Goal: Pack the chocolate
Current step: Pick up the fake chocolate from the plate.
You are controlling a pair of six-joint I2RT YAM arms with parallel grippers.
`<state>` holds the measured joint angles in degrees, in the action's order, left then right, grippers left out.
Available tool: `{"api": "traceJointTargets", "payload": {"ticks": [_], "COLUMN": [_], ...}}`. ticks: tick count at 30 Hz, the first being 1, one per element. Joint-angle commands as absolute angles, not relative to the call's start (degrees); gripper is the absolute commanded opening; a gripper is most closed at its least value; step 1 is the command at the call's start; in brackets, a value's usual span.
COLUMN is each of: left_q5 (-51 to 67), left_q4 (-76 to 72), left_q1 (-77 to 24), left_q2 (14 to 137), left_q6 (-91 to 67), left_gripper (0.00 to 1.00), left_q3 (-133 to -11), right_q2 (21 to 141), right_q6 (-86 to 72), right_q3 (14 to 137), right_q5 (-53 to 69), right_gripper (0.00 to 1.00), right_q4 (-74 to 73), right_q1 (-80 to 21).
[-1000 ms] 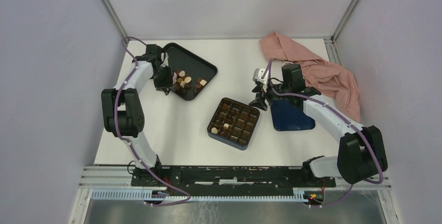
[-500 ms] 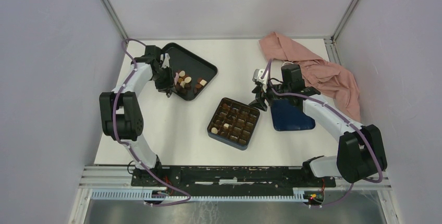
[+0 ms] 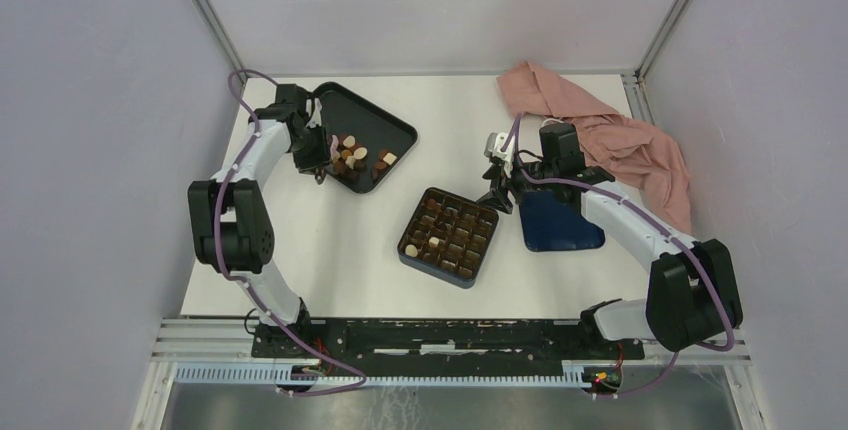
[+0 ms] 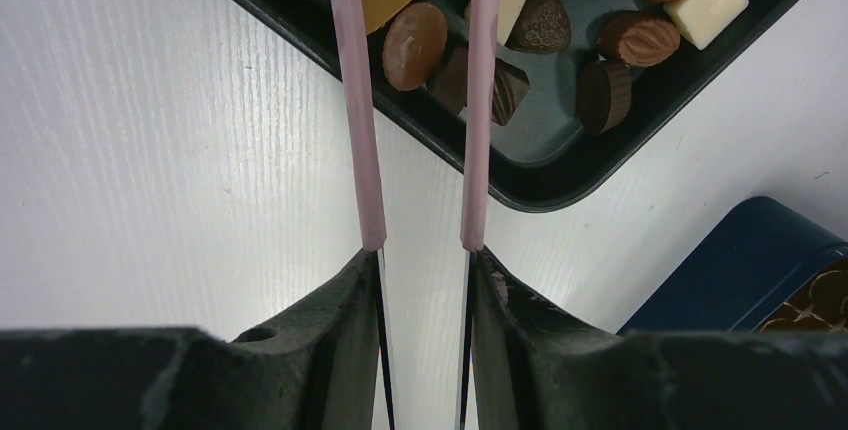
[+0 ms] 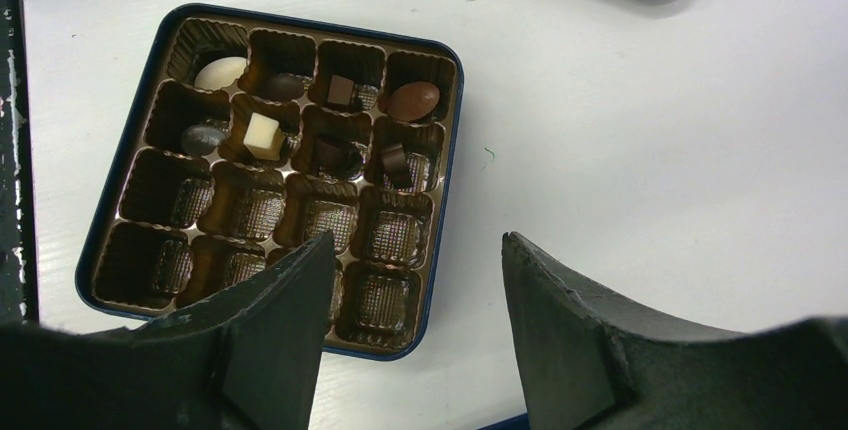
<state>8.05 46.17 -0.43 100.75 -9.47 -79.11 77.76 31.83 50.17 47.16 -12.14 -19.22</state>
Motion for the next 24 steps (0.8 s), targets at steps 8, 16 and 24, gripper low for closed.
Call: {"api": "traceJointTargets", "payload": {"ticks": [8,16,24], "left_q5": [8.33,11.35,12.64], "left_q4": [45.93,46.1,46.01], "left_q1": [2.29,2.35,2.32], "left_q2": [100.87,102.83,102.85], "left_q6": [-9.58,-9.29,-9.28], "left_gripper": [0.41,0.41,0.42], "left_q3": [-81.37,-81.92,-82.05], "right_q2": [77.84,77.9,78.05], "right_q6": [32.78,32.81,32.87], "right_q3": [52.38,52.38,52.38], "right_q5": [48.86,48.95,48.87], "right_gripper": [0.68,0.68,0.67], "right_q4": [-11.82,-11.78,-11.91], "right_q1": [-19.07,-19.03,-19.04]}}
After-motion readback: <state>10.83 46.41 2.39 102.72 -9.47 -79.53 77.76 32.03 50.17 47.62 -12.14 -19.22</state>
